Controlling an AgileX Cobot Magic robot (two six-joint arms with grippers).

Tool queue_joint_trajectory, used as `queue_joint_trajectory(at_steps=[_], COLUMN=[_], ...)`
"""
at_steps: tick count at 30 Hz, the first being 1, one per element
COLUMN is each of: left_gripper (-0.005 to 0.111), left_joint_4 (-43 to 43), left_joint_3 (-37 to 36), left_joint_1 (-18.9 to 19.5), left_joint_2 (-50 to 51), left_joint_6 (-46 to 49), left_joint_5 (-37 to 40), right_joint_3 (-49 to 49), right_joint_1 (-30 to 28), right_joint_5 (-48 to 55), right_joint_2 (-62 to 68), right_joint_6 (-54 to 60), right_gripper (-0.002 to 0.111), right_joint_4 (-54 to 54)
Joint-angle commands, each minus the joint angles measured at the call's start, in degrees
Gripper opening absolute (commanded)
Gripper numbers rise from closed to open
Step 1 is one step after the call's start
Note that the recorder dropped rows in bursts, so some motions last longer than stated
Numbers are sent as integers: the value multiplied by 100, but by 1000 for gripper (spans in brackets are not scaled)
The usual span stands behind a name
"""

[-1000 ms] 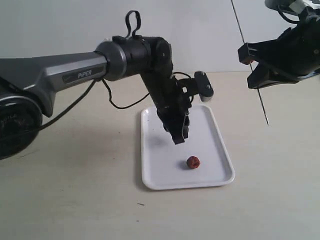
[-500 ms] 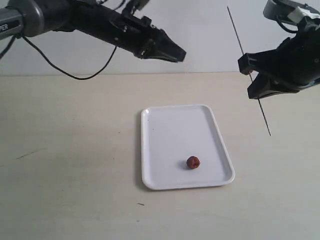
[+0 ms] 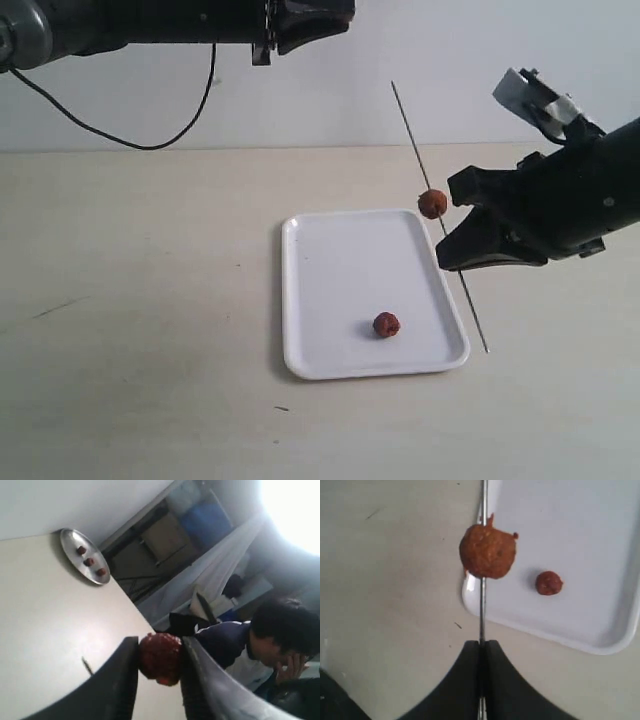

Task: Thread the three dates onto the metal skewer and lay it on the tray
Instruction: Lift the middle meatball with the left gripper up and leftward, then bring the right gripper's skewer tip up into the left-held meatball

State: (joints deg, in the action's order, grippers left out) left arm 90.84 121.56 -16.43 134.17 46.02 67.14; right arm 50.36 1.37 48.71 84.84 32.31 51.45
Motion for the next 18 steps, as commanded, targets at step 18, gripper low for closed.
queue_joint_trajectory(at_steps=[18], left_gripper=[29], left_joint_4=[910], left_joint_3=[-10], left_joint_1=[-13], left_joint_2=[372], left_joint_6=[-466], left_joint_5=[-851], right_joint_3=[-141], right_joint_1=[932], right_joint_5=[-398], right_joint_2=[-12], right_joint_6=[1072], right_gripper=[0], right_joint_4=[1137])
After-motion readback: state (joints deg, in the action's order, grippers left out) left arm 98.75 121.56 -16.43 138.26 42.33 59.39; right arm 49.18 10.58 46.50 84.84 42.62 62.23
